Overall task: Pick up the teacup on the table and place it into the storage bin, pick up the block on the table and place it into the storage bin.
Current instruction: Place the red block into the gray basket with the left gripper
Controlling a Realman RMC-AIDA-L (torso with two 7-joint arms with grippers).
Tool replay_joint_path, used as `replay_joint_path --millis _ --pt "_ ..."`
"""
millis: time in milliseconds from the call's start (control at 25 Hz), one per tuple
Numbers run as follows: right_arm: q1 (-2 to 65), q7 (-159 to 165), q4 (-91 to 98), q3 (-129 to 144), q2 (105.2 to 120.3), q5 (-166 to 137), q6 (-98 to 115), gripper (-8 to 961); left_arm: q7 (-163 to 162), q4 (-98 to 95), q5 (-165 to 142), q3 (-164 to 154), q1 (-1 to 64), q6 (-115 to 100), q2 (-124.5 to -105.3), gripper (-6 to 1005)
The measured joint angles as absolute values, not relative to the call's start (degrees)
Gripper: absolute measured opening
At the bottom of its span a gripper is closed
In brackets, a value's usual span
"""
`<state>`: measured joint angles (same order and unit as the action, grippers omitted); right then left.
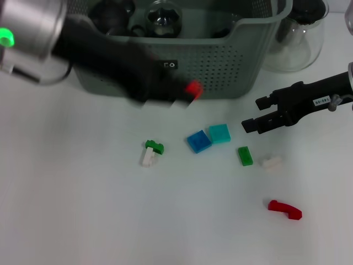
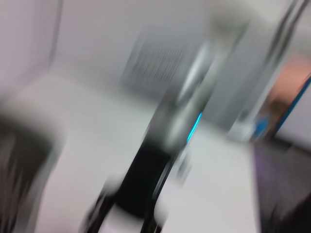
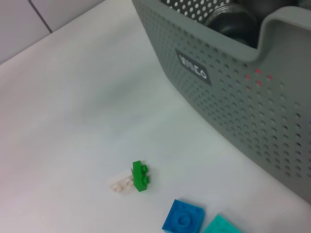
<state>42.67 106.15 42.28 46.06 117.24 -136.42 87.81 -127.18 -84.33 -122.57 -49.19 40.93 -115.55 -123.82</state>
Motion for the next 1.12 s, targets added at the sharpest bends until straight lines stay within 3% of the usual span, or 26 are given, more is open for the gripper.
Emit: replay_joint_path --millis 120,320,640,960,1120 --pt "42.6 106.1 42.3 46.0 117.28 -136.3 87.8 907 -128.6 -83.8 -116.2 -47.3 45.0 -112.1 -123.12 184" --pt "42.7 106.3 42.3 46.1 117.3 -136.3 87.9 906 -131.7 -77.3 -125.7 -53.8 51.8 -89.4 -120.25 183" --pt "43.1 106.5 42.3 46.1 117.24 -136.4 87.8 906 -138.3 -45.9 -145.0 -57.1 63.5 -58.9 -116.04 183" --pt "43.2 106.5 42.6 46.1 117.2 -136.6 87.9 905 -138.6 -43.4 -146.7 -57.7 63.1 -54.2 -116.38 195" --pt "43.2 106.5 42.6 46.3 117.17 -136.6 87.9 904 -137.9 -45.5 -146.0 -57.2 61.8 -54.4 -116.32 312"
